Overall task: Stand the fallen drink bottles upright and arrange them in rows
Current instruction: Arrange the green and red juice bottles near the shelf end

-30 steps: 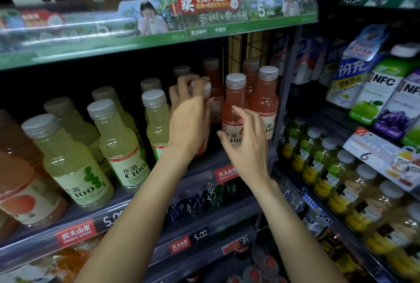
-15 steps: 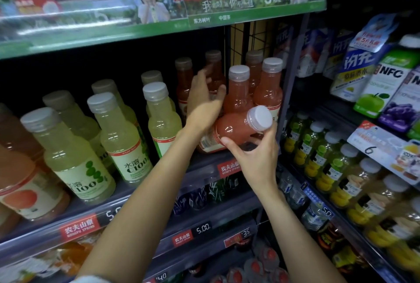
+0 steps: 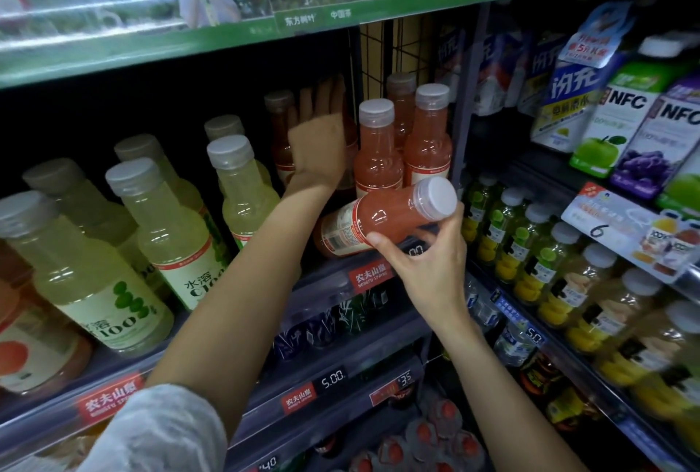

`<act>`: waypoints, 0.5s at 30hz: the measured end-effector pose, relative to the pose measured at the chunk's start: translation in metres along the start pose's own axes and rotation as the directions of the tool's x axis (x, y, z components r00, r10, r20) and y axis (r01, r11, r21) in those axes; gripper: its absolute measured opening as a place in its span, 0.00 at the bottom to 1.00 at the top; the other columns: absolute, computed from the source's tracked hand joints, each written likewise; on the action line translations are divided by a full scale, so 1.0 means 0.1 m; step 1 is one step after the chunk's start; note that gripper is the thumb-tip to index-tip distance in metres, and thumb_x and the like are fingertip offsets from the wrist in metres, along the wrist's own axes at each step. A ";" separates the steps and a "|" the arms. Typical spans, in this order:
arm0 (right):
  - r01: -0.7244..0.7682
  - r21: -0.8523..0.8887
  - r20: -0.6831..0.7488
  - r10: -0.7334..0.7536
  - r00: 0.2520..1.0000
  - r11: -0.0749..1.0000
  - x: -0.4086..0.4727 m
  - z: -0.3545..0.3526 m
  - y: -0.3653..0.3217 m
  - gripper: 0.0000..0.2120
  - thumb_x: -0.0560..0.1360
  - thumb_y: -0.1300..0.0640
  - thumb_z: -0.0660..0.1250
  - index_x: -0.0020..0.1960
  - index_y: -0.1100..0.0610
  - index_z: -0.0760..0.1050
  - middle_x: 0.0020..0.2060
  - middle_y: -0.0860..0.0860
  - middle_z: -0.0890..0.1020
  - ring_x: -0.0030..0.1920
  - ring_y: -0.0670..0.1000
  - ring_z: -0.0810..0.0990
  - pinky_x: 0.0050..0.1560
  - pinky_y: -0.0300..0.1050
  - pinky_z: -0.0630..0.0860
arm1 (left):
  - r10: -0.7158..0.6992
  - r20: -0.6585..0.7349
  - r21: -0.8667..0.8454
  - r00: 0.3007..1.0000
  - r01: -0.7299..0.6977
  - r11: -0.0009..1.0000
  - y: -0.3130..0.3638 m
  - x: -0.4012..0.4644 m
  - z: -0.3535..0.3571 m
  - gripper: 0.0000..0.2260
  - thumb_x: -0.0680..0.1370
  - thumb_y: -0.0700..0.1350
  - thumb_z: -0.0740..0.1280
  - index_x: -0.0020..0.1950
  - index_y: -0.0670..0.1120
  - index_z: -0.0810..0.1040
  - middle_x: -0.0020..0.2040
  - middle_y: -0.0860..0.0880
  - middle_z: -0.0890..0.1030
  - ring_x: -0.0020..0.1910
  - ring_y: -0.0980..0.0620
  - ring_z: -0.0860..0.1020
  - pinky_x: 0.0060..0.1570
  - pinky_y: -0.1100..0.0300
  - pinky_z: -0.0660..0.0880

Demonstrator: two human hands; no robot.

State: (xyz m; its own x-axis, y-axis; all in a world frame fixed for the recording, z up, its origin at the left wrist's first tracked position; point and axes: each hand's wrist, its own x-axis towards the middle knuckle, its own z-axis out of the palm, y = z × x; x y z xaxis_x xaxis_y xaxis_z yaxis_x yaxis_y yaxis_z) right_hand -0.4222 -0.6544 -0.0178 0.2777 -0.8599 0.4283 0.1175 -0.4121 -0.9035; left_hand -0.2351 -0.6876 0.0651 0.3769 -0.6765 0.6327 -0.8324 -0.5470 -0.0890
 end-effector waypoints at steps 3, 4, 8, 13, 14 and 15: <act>-0.001 0.002 -0.002 0.001 1.000 1.000 0.00 0.00 0.02 0.47 0.60 0.47 0.76 0.72 0.59 0.58 0.56 0.43 0.73 0.51 0.32 0.77 0.51 0.30 0.75 | -0.008 -0.023 -0.080 1.000 0.006 0.997 0.03 -0.03 -0.02 0.20 0.76 0.43 0.61 0.68 0.46 0.73 0.65 0.41 0.75 0.61 0.37 0.74 0.52 0.46 0.73; -0.001 -0.002 -0.001 0.001 1.000 1.000 0.00 0.00 0.02 0.47 0.60 0.47 0.76 0.71 0.59 0.58 0.56 0.44 0.73 0.51 0.33 0.77 0.50 0.30 0.75 | -0.038 0.004 -0.125 0.999 0.039 0.991 0.04 -0.05 -0.04 0.18 0.79 0.42 0.60 0.69 0.46 0.72 0.66 0.39 0.72 0.62 0.35 0.72 0.53 0.44 0.72; 0.005 -0.038 -0.004 -0.005 1.000 0.999 -0.01 0.01 0.01 0.47 0.60 0.45 0.76 0.71 0.59 0.58 0.59 0.49 0.73 0.54 0.44 0.79 0.52 0.35 0.77 | -0.130 -0.008 -0.439 0.991 0.113 0.891 0.06 -0.17 -0.11 0.16 0.82 0.46 0.59 0.67 0.40 0.71 0.60 0.34 0.73 0.54 0.33 0.74 0.49 0.49 0.69; 0.005 -0.056 0.002 -0.005 1.000 0.998 -0.01 0.01 -0.02 0.47 0.61 0.45 0.76 0.71 0.58 0.58 0.60 0.50 0.74 0.54 0.44 0.79 0.51 0.33 0.77 | -0.177 0.031 -0.624 0.984 0.157 0.766 0.11 -0.22 -0.14 0.15 0.82 0.46 0.59 0.64 0.36 0.71 0.55 0.34 0.78 0.53 0.37 0.76 0.47 0.53 0.67; 0.004 -0.057 0.000 -0.004 1.000 0.998 -0.01 0.01 -0.02 0.46 0.61 0.45 0.76 0.71 0.58 0.58 0.60 0.50 0.74 0.54 0.44 0.79 0.51 0.33 0.77 | -0.189 0.023 -0.641 0.982 0.160 0.751 0.11 -0.21 -0.14 0.15 0.82 0.46 0.59 0.63 0.36 0.72 0.54 0.34 0.78 0.53 0.37 0.77 0.46 0.55 0.66; 0.006 -0.057 -0.003 -0.006 1.000 0.998 -0.01 0.01 -0.02 0.46 0.61 0.45 0.76 0.71 0.58 0.58 0.61 0.51 0.74 0.54 0.44 0.79 0.51 0.34 0.77 | -0.203 0.017 -0.655 0.979 0.165 0.737 0.10 -0.20 -0.13 0.15 0.82 0.45 0.60 0.63 0.36 0.72 0.54 0.35 0.79 0.53 0.37 0.77 0.44 0.58 0.64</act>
State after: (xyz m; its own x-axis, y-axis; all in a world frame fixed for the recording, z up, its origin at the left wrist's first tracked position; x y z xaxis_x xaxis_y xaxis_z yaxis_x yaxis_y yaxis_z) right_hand -0.4216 -0.6526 -0.0162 0.2739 -0.8584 0.4338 0.0649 -0.4335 -0.8988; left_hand -0.2566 -0.6729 0.0617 0.5453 -0.5594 0.6243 -0.8179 -0.1919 0.5425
